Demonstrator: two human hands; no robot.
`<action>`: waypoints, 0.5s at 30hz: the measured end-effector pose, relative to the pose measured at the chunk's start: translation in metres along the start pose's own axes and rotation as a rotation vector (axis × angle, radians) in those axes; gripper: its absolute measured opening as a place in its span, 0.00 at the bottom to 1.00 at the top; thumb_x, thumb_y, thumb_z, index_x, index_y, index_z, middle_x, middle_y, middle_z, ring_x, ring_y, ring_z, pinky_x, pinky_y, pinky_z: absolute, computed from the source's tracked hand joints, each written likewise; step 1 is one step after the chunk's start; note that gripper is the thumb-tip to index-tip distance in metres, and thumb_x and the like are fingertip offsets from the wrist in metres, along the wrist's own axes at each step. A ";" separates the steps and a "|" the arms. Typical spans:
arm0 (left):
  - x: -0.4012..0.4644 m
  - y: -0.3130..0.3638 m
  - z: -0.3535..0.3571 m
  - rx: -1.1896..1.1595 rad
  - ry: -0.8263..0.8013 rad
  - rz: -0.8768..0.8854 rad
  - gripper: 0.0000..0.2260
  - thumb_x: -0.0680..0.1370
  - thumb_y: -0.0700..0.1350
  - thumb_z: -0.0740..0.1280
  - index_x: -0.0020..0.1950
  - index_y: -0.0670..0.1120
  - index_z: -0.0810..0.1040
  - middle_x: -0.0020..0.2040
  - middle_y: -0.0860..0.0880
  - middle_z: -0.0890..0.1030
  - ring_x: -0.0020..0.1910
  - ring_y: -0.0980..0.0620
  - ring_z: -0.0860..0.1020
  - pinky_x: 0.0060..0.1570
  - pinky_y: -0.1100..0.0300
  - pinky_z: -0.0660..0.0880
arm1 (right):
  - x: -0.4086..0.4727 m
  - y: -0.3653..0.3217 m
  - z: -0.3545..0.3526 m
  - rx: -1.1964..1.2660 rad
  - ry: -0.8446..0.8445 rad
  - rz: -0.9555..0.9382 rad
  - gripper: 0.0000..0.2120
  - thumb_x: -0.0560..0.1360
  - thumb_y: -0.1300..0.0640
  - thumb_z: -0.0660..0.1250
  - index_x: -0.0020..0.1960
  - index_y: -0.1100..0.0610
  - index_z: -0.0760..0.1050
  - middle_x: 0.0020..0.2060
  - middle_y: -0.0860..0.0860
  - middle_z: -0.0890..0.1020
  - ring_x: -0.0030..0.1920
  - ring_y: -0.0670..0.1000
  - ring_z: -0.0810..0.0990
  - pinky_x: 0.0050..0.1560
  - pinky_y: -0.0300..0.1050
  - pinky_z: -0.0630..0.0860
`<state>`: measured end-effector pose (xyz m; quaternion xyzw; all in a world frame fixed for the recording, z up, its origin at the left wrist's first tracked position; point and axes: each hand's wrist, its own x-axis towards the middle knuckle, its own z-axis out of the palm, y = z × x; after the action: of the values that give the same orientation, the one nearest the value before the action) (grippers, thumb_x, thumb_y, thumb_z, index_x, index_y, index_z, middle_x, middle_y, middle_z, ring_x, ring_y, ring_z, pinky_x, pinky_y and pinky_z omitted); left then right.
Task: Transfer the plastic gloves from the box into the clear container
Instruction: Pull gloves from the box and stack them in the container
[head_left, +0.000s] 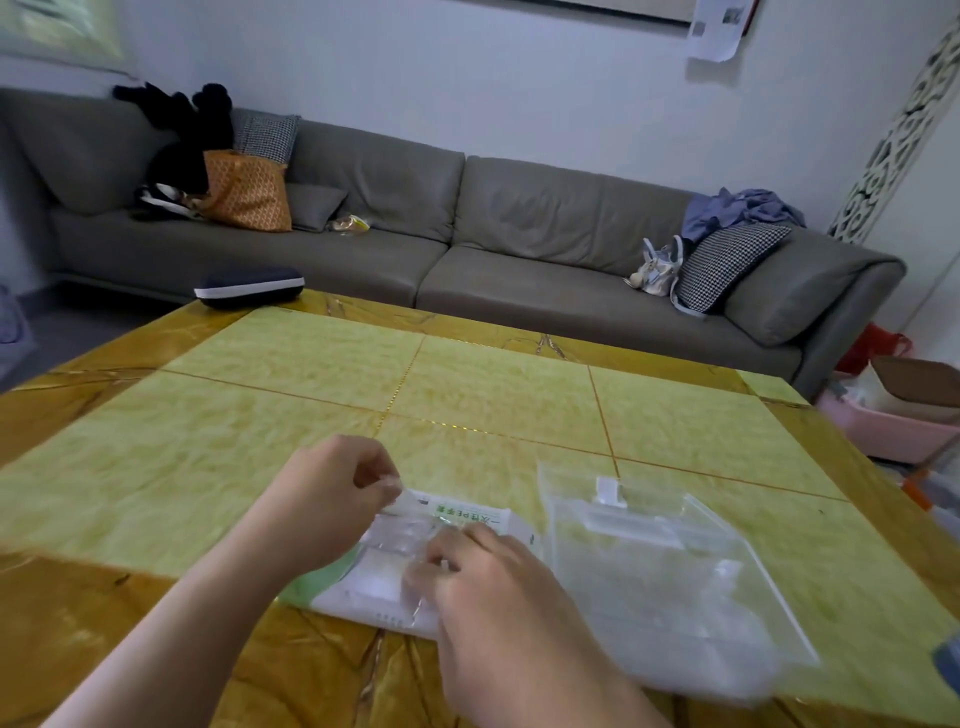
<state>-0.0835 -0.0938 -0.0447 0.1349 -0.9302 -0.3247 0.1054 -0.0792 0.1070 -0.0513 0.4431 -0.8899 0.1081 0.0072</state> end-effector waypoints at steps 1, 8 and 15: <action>0.001 0.001 0.000 -0.031 0.008 -0.002 0.06 0.78 0.48 0.71 0.41 0.54 0.82 0.37 0.57 0.84 0.36 0.61 0.80 0.34 0.65 0.73 | 0.000 0.000 0.000 -0.002 0.002 0.004 0.21 0.75 0.64 0.64 0.64 0.46 0.78 0.66 0.45 0.72 0.68 0.51 0.66 0.65 0.45 0.67; -0.005 0.013 -0.002 -0.271 0.047 0.057 0.07 0.80 0.43 0.69 0.43 0.52 0.81 0.37 0.55 0.85 0.38 0.58 0.82 0.46 0.53 0.80 | 0.003 0.000 0.003 -0.090 0.000 -0.054 0.23 0.71 0.67 0.69 0.64 0.51 0.77 0.63 0.49 0.74 0.65 0.53 0.69 0.64 0.49 0.70; -0.018 0.041 -0.006 -0.441 0.129 0.183 0.08 0.81 0.40 0.67 0.44 0.49 0.81 0.38 0.52 0.84 0.39 0.54 0.82 0.45 0.52 0.81 | 0.003 0.005 0.011 -0.083 0.004 -0.066 0.21 0.72 0.67 0.68 0.64 0.55 0.76 0.62 0.50 0.74 0.62 0.55 0.69 0.58 0.48 0.65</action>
<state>-0.0723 -0.0607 -0.0159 0.0439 -0.8364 -0.4999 0.2203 -0.0841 0.1056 -0.0623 0.4715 -0.8784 0.0715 0.0311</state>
